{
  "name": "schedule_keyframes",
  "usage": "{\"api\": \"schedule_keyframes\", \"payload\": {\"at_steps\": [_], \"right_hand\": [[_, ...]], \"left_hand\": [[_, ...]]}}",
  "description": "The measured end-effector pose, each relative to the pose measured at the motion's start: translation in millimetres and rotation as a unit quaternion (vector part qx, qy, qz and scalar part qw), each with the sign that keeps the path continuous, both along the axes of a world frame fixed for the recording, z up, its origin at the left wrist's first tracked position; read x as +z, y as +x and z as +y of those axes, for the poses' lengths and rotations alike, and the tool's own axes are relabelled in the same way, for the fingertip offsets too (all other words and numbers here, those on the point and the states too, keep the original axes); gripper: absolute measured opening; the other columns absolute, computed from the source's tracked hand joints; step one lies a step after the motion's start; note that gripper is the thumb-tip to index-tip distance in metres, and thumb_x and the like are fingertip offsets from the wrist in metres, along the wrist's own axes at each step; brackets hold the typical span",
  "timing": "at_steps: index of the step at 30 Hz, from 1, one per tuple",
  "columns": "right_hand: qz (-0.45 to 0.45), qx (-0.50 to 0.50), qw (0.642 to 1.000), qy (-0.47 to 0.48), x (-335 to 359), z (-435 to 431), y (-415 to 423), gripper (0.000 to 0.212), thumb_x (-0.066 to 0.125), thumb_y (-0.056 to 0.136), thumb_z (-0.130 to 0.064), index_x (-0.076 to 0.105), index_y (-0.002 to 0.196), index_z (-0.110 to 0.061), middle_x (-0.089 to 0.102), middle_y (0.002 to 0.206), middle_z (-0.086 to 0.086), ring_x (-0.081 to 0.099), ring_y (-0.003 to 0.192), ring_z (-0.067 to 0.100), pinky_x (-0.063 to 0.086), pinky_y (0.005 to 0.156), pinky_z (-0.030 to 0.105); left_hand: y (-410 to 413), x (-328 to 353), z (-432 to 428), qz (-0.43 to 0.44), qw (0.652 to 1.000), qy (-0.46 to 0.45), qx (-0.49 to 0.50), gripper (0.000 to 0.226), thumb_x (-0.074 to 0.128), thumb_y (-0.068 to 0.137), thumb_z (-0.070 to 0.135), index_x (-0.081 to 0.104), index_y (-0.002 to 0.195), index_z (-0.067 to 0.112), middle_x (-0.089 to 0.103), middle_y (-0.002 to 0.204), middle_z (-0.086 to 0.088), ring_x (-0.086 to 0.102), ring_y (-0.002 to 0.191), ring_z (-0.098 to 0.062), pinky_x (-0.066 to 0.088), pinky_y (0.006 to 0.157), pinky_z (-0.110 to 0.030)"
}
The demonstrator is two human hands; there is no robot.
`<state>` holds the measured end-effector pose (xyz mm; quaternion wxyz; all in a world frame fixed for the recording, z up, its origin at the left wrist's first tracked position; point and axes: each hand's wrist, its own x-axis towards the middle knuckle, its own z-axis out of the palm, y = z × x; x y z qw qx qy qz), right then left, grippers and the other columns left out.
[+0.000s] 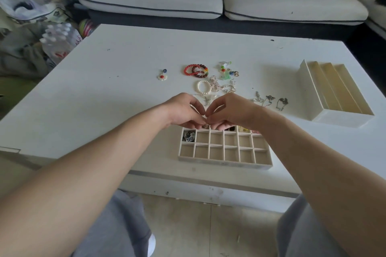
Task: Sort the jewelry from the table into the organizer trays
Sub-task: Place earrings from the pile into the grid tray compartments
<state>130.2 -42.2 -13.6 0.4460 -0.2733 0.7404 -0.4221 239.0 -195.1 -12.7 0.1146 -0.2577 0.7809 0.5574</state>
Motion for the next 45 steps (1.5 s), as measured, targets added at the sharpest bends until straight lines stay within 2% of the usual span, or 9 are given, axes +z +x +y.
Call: {"api": "schedule_keyframes", "payload": {"at_steps": [4,8,14,26,30,35,37,41,45], "right_hand": [[-0.020,-0.028,0.999,-0.013,0.3,-1.4,3.2,0.014,0.074,0.086,0.003,0.069,0.098,-0.002,0.073,0.080,0.018,0.072,0.068,0.018,0.060,0.066,0.025],[-0.062,-0.061,0.995,-0.038,0.2,-3.5,2.6,0.011,0.071,0.087,0.004,0.069,0.093,-0.006,0.074,0.079,0.016,0.072,0.069,0.019,0.061,0.073,0.028],[-0.088,-0.094,0.990,-0.057,1.0,-5.7,3.2,0.012,0.073,0.087,0.001,0.069,0.093,-0.009,0.075,0.079,0.012,0.074,0.072,0.018,0.061,0.073,0.028],[-0.078,-0.081,0.993,-0.042,-1.8,-10.8,5.8,0.021,0.070,0.089,0.000,0.069,0.108,-0.010,0.075,0.090,0.010,0.074,0.080,0.018,0.056,0.063,0.024],[-0.076,-0.059,0.995,-0.023,-2.1,-9.0,5.3,0.025,0.075,0.085,-0.004,0.069,0.107,-0.014,0.075,0.091,0.013,0.073,0.082,0.018,0.054,0.065,0.025],[-0.048,-0.066,0.997,-0.006,-3.0,-11.2,7.3,0.024,0.079,0.081,-0.003,0.071,0.101,-0.013,0.070,0.074,0.007,0.066,0.066,0.014,0.046,0.057,0.025],[-0.035,-0.076,0.996,0.016,-4.3,-12.7,9.3,0.020,0.079,0.080,0.000,0.071,0.093,-0.012,0.066,0.065,0.002,0.061,0.057,0.011,0.043,0.052,0.025],[0.050,-0.062,0.993,0.091,-6.9,-12.4,15.2,0.019,0.083,0.076,-0.001,0.069,0.077,-0.013,0.056,0.049,-0.002,0.045,0.040,0.009,0.034,0.041,0.019],[0.121,-0.040,0.983,0.131,-10.9,-14.7,26.8,0.017,0.089,0.071,-0.011,0.073,0.074,-0.015,0.058,0.054,-0.005,0.044,0.045,0.007,0.035,0.041,0.016]], "left_hand": [[5.9,-0.2,-2.5,0.005,1.000,0.023,0.019,0.026,0.076,0.085,0.002,0.065,0.108,0.006,0.076,0.083,-0.012,0.073,0.071,-0.016,0.062,0.075,-0.028],[11.7,2.5,-4.1,-0.011,0.996,0.080,0.023,0.020,0.066,0.093,0.001,0.063,0.112,0.008,0.077,0.100,-0.015,0.074,0.083,-0.021,0.059,0.070,-0.025],[9.3,2.0,-6.7,0.003,0.988,0.144,0.051,0.022,0.064,0.095,0.002,0.064,0.116,0.007,0.077,0.101,-0.016,0.075,0.085,-0.022,0.059,0.082,-0.032],[10.7,0.1,-5.9,0.016,0.991,0.117,0.057,0.016,0.070,0.093,0.007,0.065,0.108,0.009,0.078,0.092,-0.011,0.076,0.081,-0.020,0.061,0.070,-0.022],[13.6,1.2,-6.3,0.007,0.992,0.120,0.044,0.020,0.072,0.091,0.007,0.064,0.110,0.009,0.078,0.096,-0.014,0.076,0.093,-0.025,0.060,0.072,-0.022],[15.4,2.3,-5.8,-0.013,0.991,0.127,0.029,0.018,0.065,0.096,0.006,0.063,0.114,0.009,0.078,0.102,-0.012,0.076,0.095,-0.024,0.059,0.071,-0.021],[16.0,3.2,-6.1,-0.030,0.994,0.102,0.025,0.016,0.061,0.098,0.008,0.062,0.115,0.009,0.078,0.100,-0.012,0.076,0.088,-0.023,0.058,0.070,-0.024],[16.5,2.7,-12.4,-0.040,0.998,-0.034,0.038,0.012,0.056,0.099,0.014,0.067,0.103,0.015,0.078,0.083,-0.001,0.070,0.068,-0.014,0.054,0.061,-0.023],[16.1,-2.7,-21.0,-0.067,0.987,-0.141,0.036,0.018,0.056,0.098,0.015,0.070,0.105,0.007,0.073,0.087,-0.004,0.067,0.067,-0.016,0.054,0.059,-0.025]]}}
